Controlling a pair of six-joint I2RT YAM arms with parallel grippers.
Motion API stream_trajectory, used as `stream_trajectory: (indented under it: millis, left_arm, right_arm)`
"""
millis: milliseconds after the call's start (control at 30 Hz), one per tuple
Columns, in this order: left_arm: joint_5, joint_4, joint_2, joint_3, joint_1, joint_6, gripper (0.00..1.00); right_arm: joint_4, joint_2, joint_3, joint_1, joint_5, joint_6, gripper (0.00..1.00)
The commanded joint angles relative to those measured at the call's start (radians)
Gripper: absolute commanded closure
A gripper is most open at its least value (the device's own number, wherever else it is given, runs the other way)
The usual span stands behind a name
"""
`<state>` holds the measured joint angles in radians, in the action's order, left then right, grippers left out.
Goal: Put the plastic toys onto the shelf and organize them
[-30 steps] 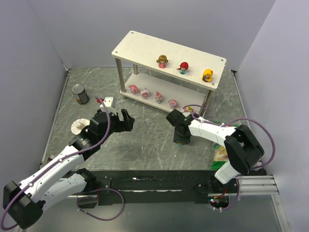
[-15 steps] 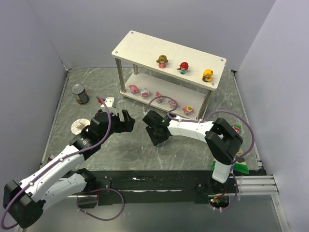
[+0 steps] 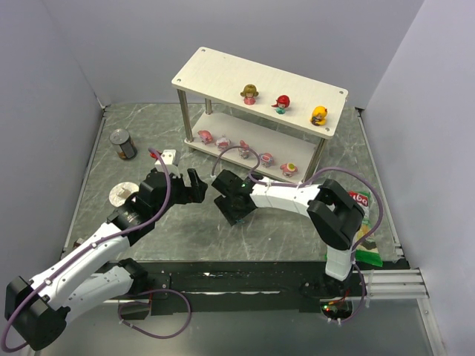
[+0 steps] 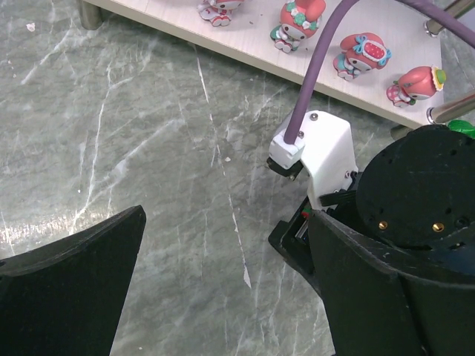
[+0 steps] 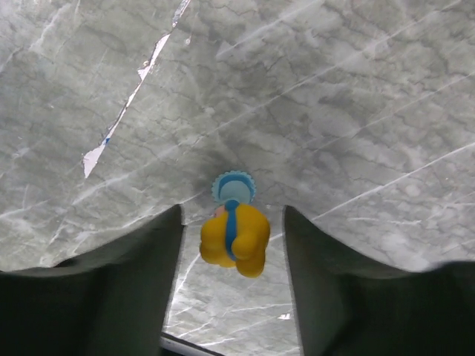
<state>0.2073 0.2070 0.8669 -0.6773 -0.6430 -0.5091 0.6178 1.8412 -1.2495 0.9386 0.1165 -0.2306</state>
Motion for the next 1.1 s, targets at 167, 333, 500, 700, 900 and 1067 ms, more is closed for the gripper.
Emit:
stream_trajectory:
  millis: [167, 333, 500, 700, 900, 1067]
  left_arm:
    - [-0.029, -0.040, -0.040, -0.016, 0.005, 0.023, 0.04]
    - [-0.063, -0.055, -0.045, -0.007, 0.005, 0.035, 0.04]
    - [-0.092, -0.063, -0.005, -0.002, 0.005, 0.034, 0.04]
    - [-0.199, -0.162, 0.046, 0.038, -0.007, 0.012, 0.02]
    - [-0.178, -0.199, 0.158, 0.045, -0.098, -0.045, 0.02]
    - [-0.200, -0.302, 0.244, 0.073, -0.168, -0.040, 0.03]
  right_arm:
    - [-0.047, -0.079, 0.007, 0.006, -0.029, 0.001, 0.01]
    - [-0.062, -0.202, 0.088, 0.008, -0.054, -0.038, 0.00]
    - [-0.043, -0.374, 0.163, 0.008, -0.081, -0.107, 0.00]
    - [0.162, -0.539, 0.147, 0.006, -0.029, -0.223, 0.02]
    - [0.276, -0.707, 0.154, -0.015, 0.041, -0.380, 0.03]
    - [0.267, -0.867, 0.202, -0.047, 0.038, -0.446, 0.03]
